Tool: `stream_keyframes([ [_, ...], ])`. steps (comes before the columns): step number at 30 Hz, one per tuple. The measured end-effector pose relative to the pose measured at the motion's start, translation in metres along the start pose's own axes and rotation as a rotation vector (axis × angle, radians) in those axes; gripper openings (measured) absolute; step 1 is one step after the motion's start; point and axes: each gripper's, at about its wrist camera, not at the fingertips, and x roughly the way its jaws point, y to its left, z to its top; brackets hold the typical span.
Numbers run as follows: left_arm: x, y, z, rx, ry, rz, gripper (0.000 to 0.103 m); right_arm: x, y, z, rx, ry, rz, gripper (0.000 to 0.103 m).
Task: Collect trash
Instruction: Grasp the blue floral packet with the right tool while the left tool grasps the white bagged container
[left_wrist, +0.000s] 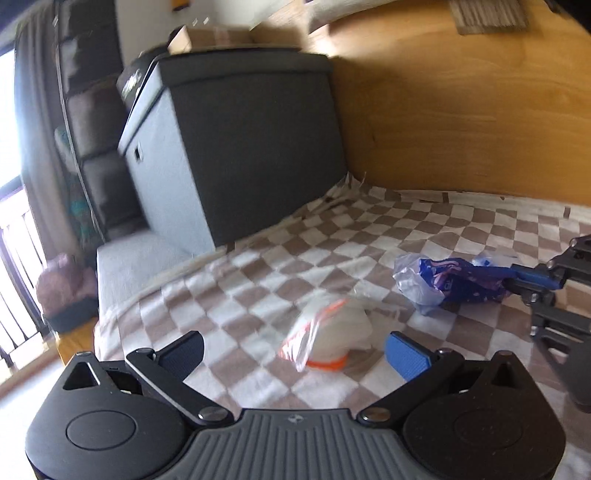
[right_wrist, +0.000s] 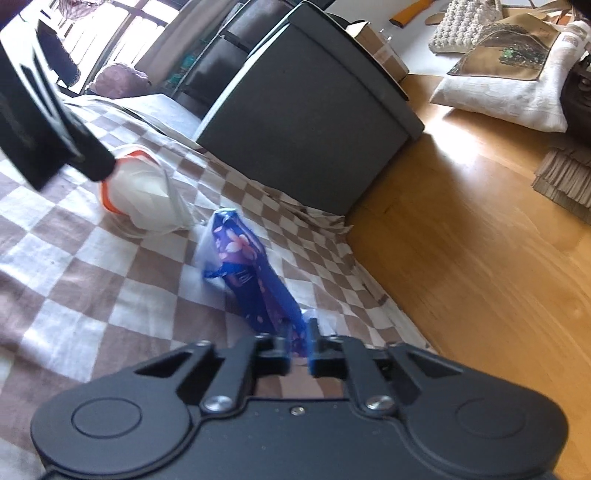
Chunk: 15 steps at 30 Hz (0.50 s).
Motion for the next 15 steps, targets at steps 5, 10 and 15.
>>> stream_keyframes([
  [5,0.019,-0.014,0.005,0.144,-0.001,0.036,0.081,-0.002,-0.009,0.001,0.067,0.005,0.028,0.002],
  [10,0.036,-0.025,0.009,0.240,0.028,0.043,0.057,-0.001,-0.022,0.003,0.185,0.022,0.063,0.001],
  [15,0.048,-0.035,0.010,0.312,0.071,0.032,0.027,-0.002,-0.033,0.002,0.308,0.024,0.093,0.001],
])
